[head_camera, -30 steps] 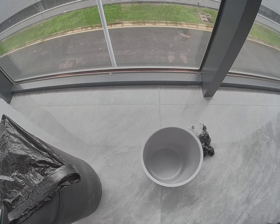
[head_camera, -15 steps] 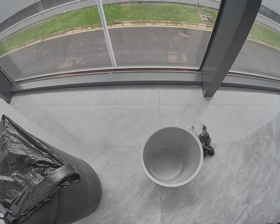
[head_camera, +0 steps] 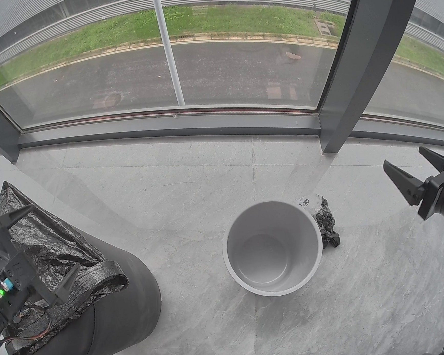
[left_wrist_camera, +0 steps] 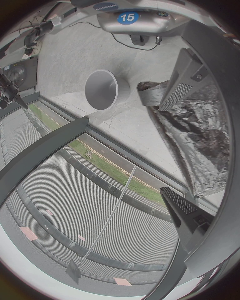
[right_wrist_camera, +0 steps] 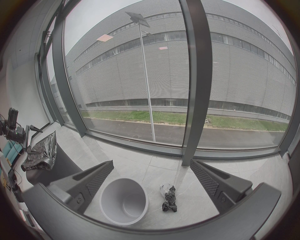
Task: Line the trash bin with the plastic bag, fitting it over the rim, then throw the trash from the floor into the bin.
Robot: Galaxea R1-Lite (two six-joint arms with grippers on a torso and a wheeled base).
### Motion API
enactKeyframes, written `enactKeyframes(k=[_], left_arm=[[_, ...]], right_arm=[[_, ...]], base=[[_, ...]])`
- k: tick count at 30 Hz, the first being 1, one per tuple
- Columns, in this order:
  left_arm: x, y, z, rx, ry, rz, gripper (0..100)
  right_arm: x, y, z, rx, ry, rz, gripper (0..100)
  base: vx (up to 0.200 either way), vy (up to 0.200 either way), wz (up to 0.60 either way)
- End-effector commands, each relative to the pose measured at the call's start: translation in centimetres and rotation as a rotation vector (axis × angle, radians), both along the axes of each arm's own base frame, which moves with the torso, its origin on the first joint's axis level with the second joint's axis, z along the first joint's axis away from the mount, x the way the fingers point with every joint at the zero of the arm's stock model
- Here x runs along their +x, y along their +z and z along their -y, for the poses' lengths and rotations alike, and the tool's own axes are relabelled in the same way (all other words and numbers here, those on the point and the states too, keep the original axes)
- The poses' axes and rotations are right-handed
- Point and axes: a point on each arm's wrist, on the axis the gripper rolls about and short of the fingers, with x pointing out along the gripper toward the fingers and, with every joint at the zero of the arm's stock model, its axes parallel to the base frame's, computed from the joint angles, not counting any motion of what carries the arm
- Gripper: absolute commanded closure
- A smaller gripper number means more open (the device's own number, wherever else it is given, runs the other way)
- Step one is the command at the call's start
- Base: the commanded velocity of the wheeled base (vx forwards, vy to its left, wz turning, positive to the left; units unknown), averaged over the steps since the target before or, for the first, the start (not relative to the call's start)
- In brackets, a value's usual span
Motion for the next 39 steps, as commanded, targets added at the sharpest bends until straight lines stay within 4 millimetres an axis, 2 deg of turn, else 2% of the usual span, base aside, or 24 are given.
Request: enactKeyframes(k=[1, 6, 12, 28, 39], left_arm=[[2.6, -1.7, 2.7, 0.052, -0.015, -0.042, 0], [2.0, -2.6, 2.4, 0.078, -0.007, -0.037, 0], [0.2, -3.9, 1.5, 0.142, 0.008, -0.024, 0], [-0.2, -3.9, 2.4, 0.054, -0.053, 0.006, 0], [-0.1, -5.2, 2.7, 0.080, -0.065, -0.049, 0]], right_arm=[[1.4, -3.0, -1.2, -0.059, 0.009, -0.101, 0], [1.3, -3.2, -1.1, -0.058, 0.006, -0.106, 0], [1.2, -3.4, -1.1, -0.056, 0.005, -0.112, 0], [1.2, -4.0, -1.1, -0.043, 0.004, -0.141, 0], [1.2, -4.2, -1.0, -0.039, 0.003, -0.153, 0]], base=[[0.000, 0.000, 0.00], [0.000, 0.000, 0.00], [0.000, 0.000, 0.00], [0.000, 0.000, 0.00], [0.000, 0.000, 0.00]])
